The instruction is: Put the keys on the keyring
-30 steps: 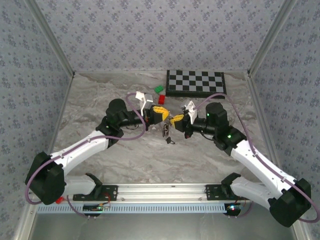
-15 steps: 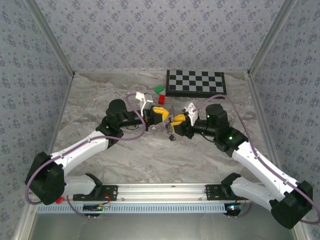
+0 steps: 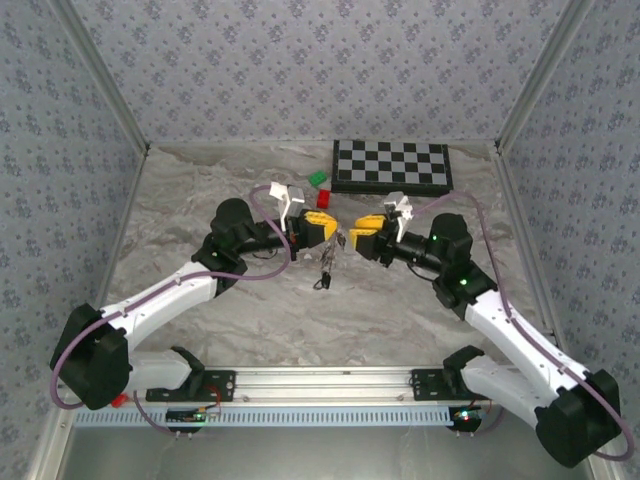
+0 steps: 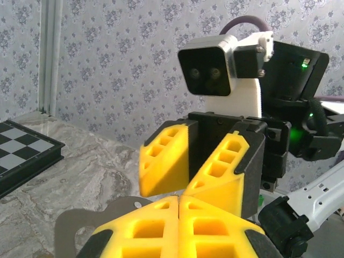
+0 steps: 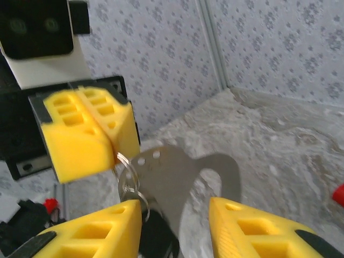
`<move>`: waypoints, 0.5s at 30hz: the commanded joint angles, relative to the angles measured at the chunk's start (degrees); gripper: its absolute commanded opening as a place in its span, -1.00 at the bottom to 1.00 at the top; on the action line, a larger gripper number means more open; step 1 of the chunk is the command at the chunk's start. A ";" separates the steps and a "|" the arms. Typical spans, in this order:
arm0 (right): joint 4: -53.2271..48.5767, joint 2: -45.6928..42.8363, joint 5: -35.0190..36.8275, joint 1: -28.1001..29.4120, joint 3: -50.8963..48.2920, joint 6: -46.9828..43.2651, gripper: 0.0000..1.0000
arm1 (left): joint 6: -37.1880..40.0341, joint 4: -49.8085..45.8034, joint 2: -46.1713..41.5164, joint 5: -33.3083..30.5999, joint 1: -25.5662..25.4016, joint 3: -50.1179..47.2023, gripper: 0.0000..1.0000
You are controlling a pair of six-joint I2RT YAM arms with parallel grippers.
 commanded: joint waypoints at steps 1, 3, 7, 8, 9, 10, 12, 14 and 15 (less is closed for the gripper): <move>14.10 2.74 -4.50 -0.67 -0.28 7.60 -0.24 | -0.71 4.11 0.12 0.20 -0.43 1.01 -1.00; 15.99 4.70 -6.17 -0.78 0.23 9.00 -0.24 | -0.62 3.98 0.04 0.23 -0.35 1.05 -1.00; 18.01 6.81 -8.20 -0.63 0.61 10.31 -0.33 | -0.40 3.68 -0.10 0.17 -0.38 1.07 -1.00; 17.88 7.08 -8.76 -0.55 0.94 10.33 -0.35 | -0.38 3.69 -0.05 0.20 -0.39 1.03 -1.00; 17.70 7.28 -9.18 -0.54 0.98 10.26 -0.36 | -0.36 3.68 -0.05 0.15 -0.39 1.09 -1.00; 17.82 7.44 -9.54 -0.36 1.02 10.34 -0.36 | -0.36 3.67 0.02 0.18 -0.39 1.01 -1.00; 18.60 7.42 -9.81 -0.16 0.59 10.52 -0.31 | -0.38 3.59 0.12 0.20 -0.38 1.01 -1.00; 18.47 7.12 -9.72 -0.17 0.16 10.66 -0.31 | -0.28 3.52 0.22 0.14 -0.35 1.01 -1.00; 18.41 6.86 -9.75 -0.25 -0.08 10.59 -0.30 | -0.27 3.50 0.22 0.17 -0.35 1.09 -1.00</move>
